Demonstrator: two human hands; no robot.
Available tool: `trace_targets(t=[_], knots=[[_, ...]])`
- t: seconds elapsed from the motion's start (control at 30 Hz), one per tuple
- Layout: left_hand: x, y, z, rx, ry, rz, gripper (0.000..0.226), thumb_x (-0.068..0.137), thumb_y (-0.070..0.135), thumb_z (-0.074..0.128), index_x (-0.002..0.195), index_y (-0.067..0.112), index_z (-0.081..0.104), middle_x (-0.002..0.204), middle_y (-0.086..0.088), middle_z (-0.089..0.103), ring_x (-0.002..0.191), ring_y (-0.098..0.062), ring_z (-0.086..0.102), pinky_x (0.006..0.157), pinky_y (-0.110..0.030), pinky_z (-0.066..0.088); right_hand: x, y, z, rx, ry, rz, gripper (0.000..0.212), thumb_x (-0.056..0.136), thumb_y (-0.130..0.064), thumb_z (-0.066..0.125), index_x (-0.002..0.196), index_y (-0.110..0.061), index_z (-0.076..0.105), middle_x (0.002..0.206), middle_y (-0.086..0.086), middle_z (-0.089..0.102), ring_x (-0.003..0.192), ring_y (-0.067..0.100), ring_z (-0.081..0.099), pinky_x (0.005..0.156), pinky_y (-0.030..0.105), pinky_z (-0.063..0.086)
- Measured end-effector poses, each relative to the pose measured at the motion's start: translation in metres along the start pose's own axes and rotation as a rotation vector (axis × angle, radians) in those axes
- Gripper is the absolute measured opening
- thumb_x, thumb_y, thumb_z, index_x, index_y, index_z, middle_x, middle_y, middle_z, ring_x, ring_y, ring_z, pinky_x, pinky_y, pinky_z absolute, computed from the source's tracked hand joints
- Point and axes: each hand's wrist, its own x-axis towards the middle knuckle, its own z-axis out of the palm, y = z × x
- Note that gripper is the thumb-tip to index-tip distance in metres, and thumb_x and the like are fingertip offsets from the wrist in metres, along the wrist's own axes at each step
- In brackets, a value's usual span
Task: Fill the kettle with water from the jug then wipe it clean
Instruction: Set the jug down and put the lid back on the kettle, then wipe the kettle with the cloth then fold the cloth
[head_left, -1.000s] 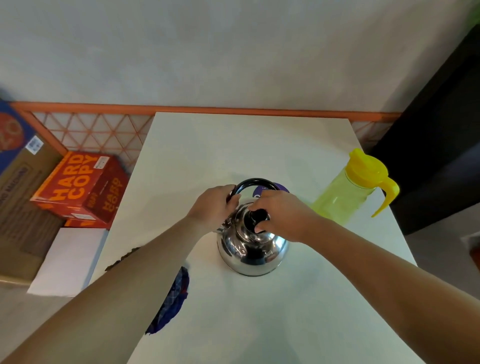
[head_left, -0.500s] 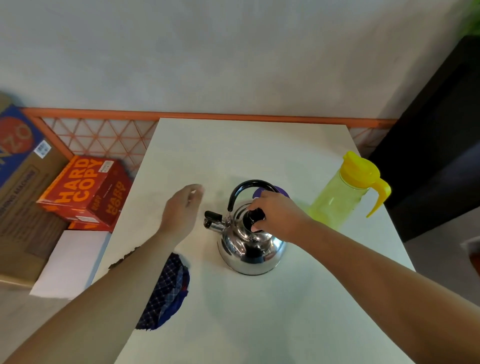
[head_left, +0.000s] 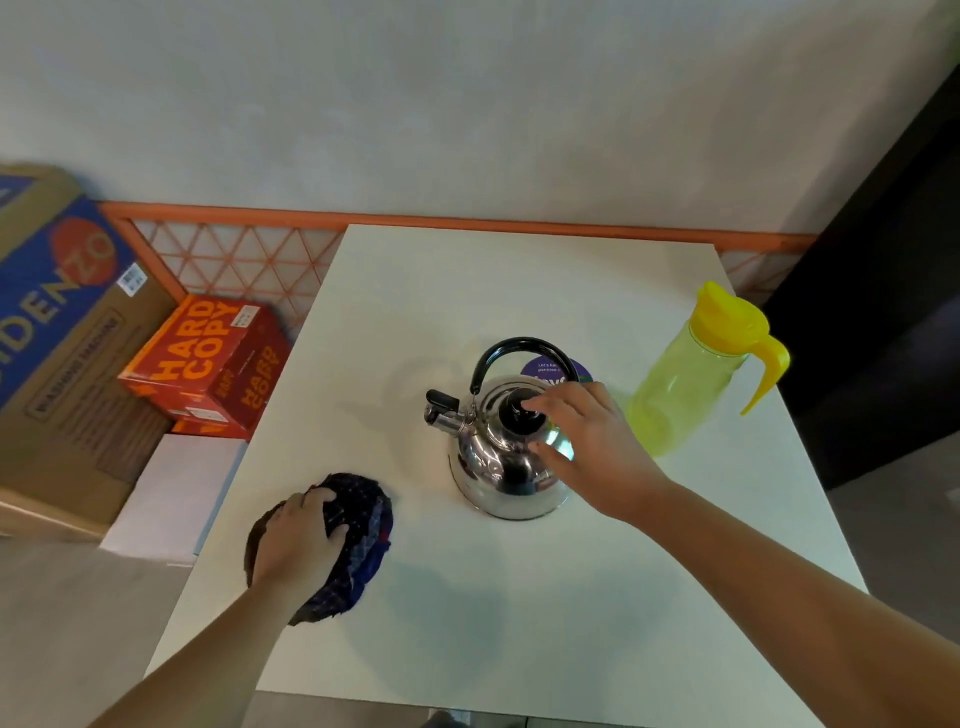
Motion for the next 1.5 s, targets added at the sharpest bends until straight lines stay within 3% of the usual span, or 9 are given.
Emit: trace_targets(t=[0.23, 0.43, 0.63, 0.77, 0.93, 1.07, 1.17, 1.27, 1.5], knots=[[-0.011, 0.050, -0.027, -0.176, -0.215, 0.198, 0.036, 0.082, 0.026, 0.069, 0.117, 0.021, 0.062, 0.108, 0.002, 0.063, 0.101, -0.019, 0.060, 0.083, -0.027, 0.045, -0.030, -0.013, 0.004, 0.154, -0.094, -0.101, 0.021, 0.084, -0.018, 0.067, 0.104, -0.014, 0.067, 0.103, 0.001, 0.062, 0.098, 0.019, 0.054, 0.086, 0.028, 0.045], [-0.039, 0.137, -0.050, -0.360, -0.435, 0.409, 0.026, 0.070, 0.032, 0.080, 0.090, 0.041, 0.066, 0.092, 0.017, 0.065, 0.087, 0.005, 0.061, 0.073, -0.013, 0.044, -0.062, -0.017, 0.027, 0.347, -0.385, 0.090, 0.071, 0.071, -0.050, 0.074, 0.131, -0.027, 0.045, 0.130, -0.009, 0.046, 0.113, 0.005, 0.045, 0.095, 0.022, 0.039], [-0.055, 0.187, -0.052, -0.445, -0.437, 0.469, 0.030, 0.073, 0.034, 0.080, 0.098, 0.029, 0.064, 0.099, 0.009, 0.065, 0.091, -0.001, 0.062, 0.082, -0.021, 0.051, -0.073, 0.006, 0.004, 0.497, -0.258, 0.332, 0.024, 0.073, -0.027, 0.077, 0.088, -0.030, 0.058, 0.092, -0.007, 0.055, 0.081, 0.004, 0.055, 0.074, 0.022, 0.046], [-0.064, 0.207, -0.044, -0.563, -0.439, 0.550, 0.028, 0.077, 0.025, 0.078, 0.102, 0.022, 0.065, 0.096, 0.011, 0.068, 0.089, 0.006, 0.063, 0.081, -0.013, 0.048, -0.078, 0.018, -0.015, 0.834, -0.233, 0.508, 0.017, 0.074, -0.014, 0.068, 0.080, -0.012, 0.052, 0.068, 0.000, 0.055, 0.063, 0.013, 0.054, 0.060, 0.030, 0.044], [-0.054, 0.207, -0.051, -0.581, -0.330, 0.568, 0.025, 0.081, 0.025, 0.073, 0.105, 0.022, 0.067, 0.097, 0.013, 0.069, 0.089, 0.007, 0.061, 0.081, -0.009, 0.047, -0.077, 0.030, -0.030, 0.949, -0.123, 0.575, 0.021, 0.081, -0.008, 0.060, 0.089, -0.021, 0.046, 0.075, 0.004, 0.053, 0.063, 0.014, 0.054, 0.053, 0.028, 0.044], [-0.029, 0.185, -0.067, -0.549, -0.097, 0.534, 0.015, 0.083, 0.019, 0.070, 0.099, 0.019, 0.069, 0.093, 0.010, 0.069, 0.083, 0.004, 0.061, 0.074, -0.006, 0.044, -0.070, 0.038, -0.035, 1.036, 0.062, 0.673, 0.034, 0.082, -0.014, 0.070, 0.103, -0.030, 0.048, 0.095, 0.005, 0.064, 0.081, 0.013, 0.067, 0.065, 0.027, 0.053], [-0.007, 0.172, -0.077, -0.539, 0.076, 0.492, 0.013, 0.084, 0.013, 0.066, 0.094, 0.021, 0.068, 0.092, 0.010, 0.068, 0.084, 0.001, 0.061, 0.072, -0.003, 0.040, -0.060, 0.041, -0.032, 0.962, 0.099, 0.705, 0.033, 0.083, -0.026, 0.069, 0.103, -0.041, 0.048, 0.097, -0.001, 0.066, 0.083, 0.016, 0.068, 0.068, 0.032, 0.056], [0.015, 0.162, -0.082, -0.472, 0.198, 0.443, 0.017, 0.085, 0.015, 0.064, 0.100, 0.024, 0.066, 0.102, 0.010, 0.064, 0.093, -0.009, 0.058, 0.077, -0.016, 0.039, -0.046, 0.041, -0.025, 0.737, 0.070, 0.656, 0.019, 0.087, -0.032, 0.063, 0.102, -0.040, 0.053, 0.095, -0.008, 0.064, 0.084, 0.010, 0.064, 0.066, 0.021, 0.048], [0.060, 0.158, -0.080, -0.317, 0.135, 0.460, 0.037, 0.089, 0.026, 0.061, 0.125, 0.019, 0.056, 0.127, -0.001, 0.052, 0.121, -0.022, 0.042, 0.100, -0.027, 0.029, 0.007, 0.028, -0.001, 0.301, 0.052, 0.478, 0.035, 0.088, -0.024, 0.061, 0.121, -0.020, 0.053, 0.110, -0.005, 0.052, 0.091, 0.010, 0.052, 0.077, 0.018, 0.038]])
